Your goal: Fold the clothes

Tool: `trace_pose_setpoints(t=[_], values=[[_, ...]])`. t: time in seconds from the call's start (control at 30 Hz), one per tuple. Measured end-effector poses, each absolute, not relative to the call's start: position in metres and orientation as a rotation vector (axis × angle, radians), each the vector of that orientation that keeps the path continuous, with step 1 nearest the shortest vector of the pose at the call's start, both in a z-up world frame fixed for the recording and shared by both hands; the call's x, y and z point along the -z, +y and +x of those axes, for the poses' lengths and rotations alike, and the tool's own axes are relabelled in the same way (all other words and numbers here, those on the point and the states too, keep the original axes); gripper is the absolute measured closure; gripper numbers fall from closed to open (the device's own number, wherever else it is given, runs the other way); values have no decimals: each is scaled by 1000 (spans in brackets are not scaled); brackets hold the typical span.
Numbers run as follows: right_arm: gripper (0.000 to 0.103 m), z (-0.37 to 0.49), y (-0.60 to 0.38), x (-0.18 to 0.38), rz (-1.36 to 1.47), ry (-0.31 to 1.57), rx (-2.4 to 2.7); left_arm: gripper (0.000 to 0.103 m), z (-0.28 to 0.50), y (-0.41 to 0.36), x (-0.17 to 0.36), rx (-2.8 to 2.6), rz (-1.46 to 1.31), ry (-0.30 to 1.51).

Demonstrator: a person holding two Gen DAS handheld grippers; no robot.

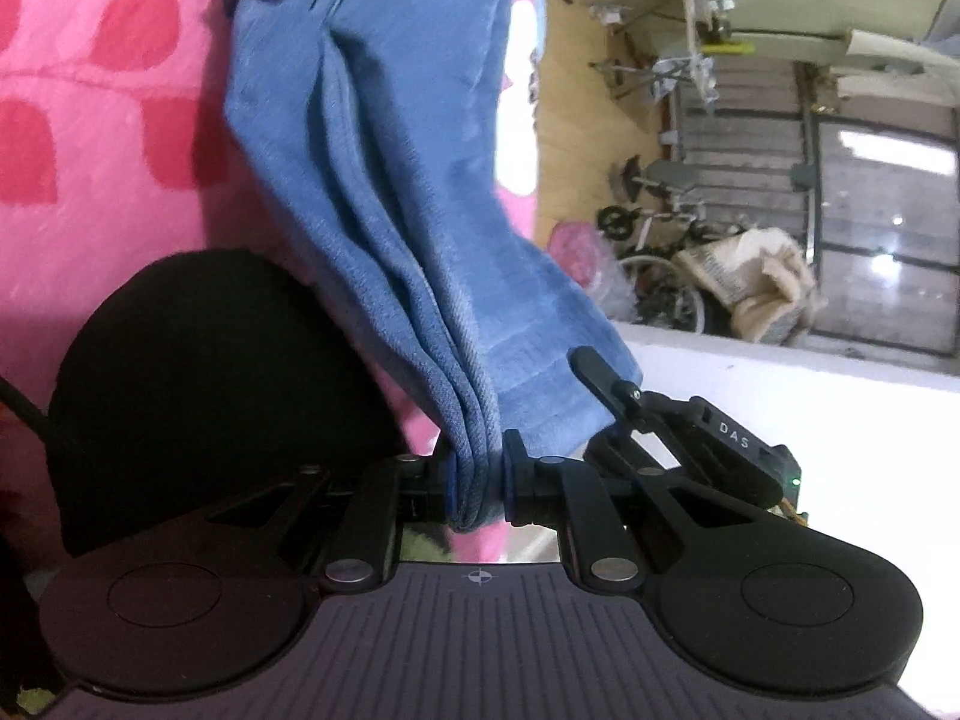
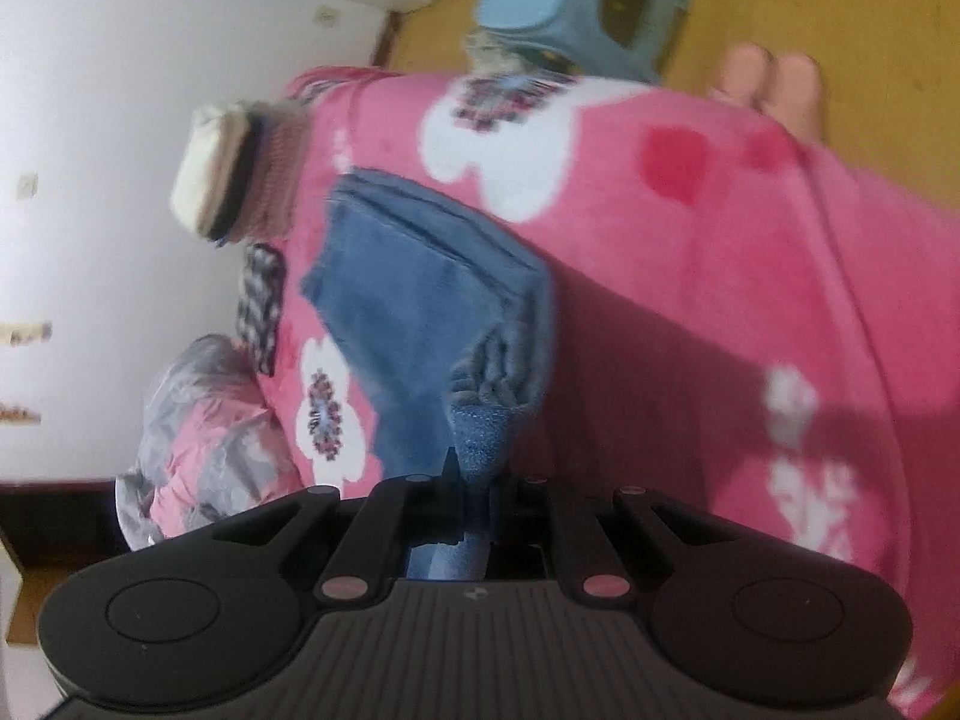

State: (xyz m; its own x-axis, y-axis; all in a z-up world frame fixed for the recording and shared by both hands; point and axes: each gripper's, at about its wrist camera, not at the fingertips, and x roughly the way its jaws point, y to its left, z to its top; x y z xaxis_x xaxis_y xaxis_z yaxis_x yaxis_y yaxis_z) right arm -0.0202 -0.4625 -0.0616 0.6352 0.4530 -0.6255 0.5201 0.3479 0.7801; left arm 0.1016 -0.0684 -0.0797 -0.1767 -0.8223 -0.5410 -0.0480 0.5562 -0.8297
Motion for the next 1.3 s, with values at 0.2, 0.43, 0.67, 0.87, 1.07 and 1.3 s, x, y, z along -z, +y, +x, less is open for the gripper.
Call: trace_pose_setpoints(t=[0.2, 0.43, 0.67, 0.87, 1.07, 1.3], values=[[96, 17, -467, 39, 1189, 916, -1, 92, 124, -70, 71, 845, -864, 1547], [96, 69, -470, 30, 1154, 883, -48, 91, 158, -78, 60, 836, -928, 1454], [95, 55, -470, 31, 1186, 945, -43, 91, 136, -85, 70, 854, -880, 1541], [84, 6, -471, 56, 1340, 1015, 8, 91, 101, -84, 96, 813, -891, 1664], [70, -17, -454, 76, 1436, 1033, 28, 91, 100, -82, 98, 797, -909, 1654], [71, -9, -422, 93, 1464, 1066, -16, 91, 100, -78, 100, 801, -894, 1653]])
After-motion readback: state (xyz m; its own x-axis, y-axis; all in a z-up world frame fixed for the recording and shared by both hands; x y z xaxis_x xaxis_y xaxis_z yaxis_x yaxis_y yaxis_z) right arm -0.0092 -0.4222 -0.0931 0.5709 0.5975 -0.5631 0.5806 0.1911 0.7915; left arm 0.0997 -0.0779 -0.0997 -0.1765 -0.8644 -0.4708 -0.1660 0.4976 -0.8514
